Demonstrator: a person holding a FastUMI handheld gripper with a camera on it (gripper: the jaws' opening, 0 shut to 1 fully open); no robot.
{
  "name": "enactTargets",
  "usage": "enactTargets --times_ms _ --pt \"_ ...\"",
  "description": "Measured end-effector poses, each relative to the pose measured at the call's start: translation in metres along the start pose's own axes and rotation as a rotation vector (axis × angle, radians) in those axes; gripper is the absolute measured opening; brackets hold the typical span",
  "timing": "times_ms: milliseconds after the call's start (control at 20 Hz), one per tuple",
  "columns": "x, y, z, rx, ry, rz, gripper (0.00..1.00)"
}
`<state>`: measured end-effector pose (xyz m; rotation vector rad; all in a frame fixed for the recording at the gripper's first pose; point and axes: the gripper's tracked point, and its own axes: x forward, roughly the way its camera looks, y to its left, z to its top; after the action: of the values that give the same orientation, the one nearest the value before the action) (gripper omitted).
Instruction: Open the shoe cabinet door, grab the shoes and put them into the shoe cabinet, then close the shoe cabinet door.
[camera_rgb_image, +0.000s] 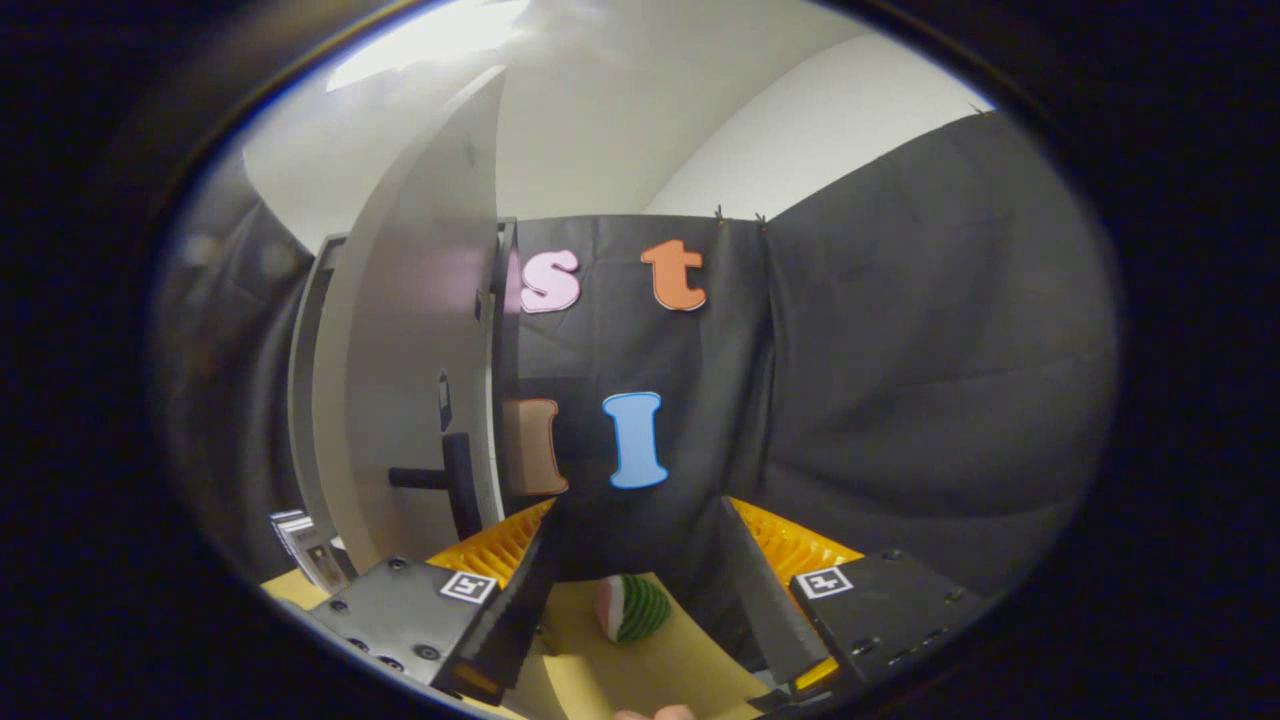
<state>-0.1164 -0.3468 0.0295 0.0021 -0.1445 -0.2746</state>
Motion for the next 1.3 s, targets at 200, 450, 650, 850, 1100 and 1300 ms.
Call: enactTargets --times_ms 200,450,650,850,1100,1300 --pt "0.004 0.006 -0.006 0.058 0.057 0.058 0.92" --pt "-0.014 0.049 -0.009 0.048 0.071 0.164 0.92" --pt "-0.022 0.087 -0.011 0.032 0.072 0.243 0.93" --pt "-0.028 0.119 -0.016 0.050 0.084 0.293 0.93" --pt "-0.029 0.157 -0.022 0.062 0.103 0.344 0.93" --pt "-0.027 0.190 -0.028 0.072 0.114 0.389 0.93"
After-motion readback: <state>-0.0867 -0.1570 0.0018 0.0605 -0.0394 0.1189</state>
